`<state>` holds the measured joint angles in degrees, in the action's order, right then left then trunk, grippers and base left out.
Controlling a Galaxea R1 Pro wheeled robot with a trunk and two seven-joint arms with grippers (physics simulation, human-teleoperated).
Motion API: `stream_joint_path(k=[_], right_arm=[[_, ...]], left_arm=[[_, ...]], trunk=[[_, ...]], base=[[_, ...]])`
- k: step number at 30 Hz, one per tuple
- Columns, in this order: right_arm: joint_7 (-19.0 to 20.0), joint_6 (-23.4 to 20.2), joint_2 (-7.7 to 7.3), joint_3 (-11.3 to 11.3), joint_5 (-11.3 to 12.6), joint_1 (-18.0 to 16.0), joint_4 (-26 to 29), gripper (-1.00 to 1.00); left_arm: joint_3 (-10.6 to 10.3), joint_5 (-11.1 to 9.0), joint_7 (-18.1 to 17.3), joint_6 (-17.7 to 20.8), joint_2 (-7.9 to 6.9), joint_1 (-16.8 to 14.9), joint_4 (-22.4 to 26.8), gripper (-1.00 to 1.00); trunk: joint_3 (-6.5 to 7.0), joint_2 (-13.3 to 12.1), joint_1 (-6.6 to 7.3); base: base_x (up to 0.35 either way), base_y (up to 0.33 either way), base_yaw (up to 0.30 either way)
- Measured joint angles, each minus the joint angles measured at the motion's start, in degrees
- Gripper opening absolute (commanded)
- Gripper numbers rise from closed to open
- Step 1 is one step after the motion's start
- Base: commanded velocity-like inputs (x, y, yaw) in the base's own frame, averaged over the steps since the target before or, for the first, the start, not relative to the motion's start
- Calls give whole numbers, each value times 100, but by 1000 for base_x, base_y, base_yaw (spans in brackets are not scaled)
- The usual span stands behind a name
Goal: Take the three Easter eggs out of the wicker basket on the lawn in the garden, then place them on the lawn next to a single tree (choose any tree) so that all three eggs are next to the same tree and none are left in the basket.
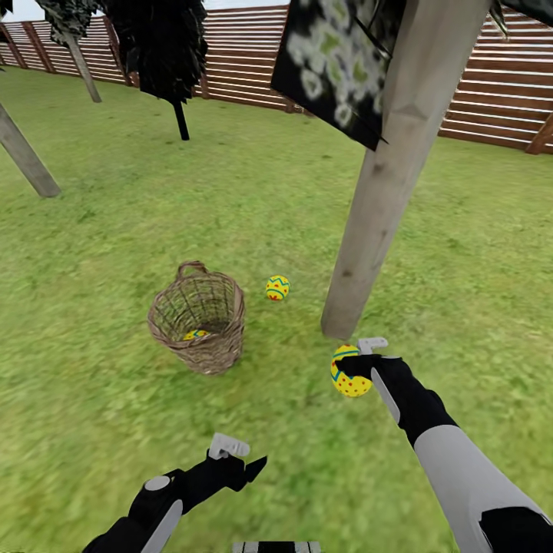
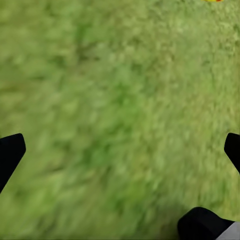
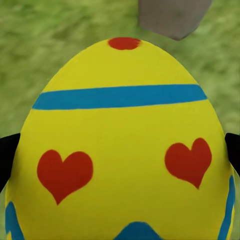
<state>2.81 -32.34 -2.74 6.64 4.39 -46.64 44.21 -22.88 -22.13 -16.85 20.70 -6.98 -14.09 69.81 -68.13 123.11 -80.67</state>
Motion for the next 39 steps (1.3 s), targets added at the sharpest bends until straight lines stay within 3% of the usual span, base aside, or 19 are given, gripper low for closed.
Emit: stream_joint_path(k=[5,6,8,10,21,22,25,27,39], right_arm=[[6,3,0,7,-8,0,2,-100],[8,7,0,8,-8,0,2,-100],[8,5,0,9,-8,0,2,-100],[8,7,2,10,-8,0,2,-100],[8,9,3,14,-8,0,2,-100],[4,9,5,20,-8,0,2,-100],[0,163,9,32,-2,0,1,-100],[-1,203,9,35,-1,0,1,-100],[-7,194,1,34,-1,0,-85,-100]], left_arm=[[0,-1,-67,-7,-10,-3,0,100],[17,-16,-590,-13,-41,-3,-5,100],[51,-8,-1296,-13,-59,-2,-23,100],[61,-3,-1498,-14,-63,-3,-25,100],[75,-11,-1565,-27,-59,-1,-19,100],[126,-11,-1558,-12,-58,-2,-19,100],[708,20,-1570,129,-55,-4,8,100],[847,31,-1571,409,-40,-12,81,100],[888,12,-1572,474,-3,-30,195,100]], trunk=[[-135,201,-110],[-162,241,-132],[-216,321,-176],[-270,401,-220],[-564,842,-461],[-590,882,-483],[-668,1003,-549],[-720,1083,-593],[-844,1165,-635]], base=[[0,0,0],[0,0,0],[0,0,0],[0,0,0],[0,0,0],[0,0,0],[0,0,0],[0,0,0],[80,0,5]])
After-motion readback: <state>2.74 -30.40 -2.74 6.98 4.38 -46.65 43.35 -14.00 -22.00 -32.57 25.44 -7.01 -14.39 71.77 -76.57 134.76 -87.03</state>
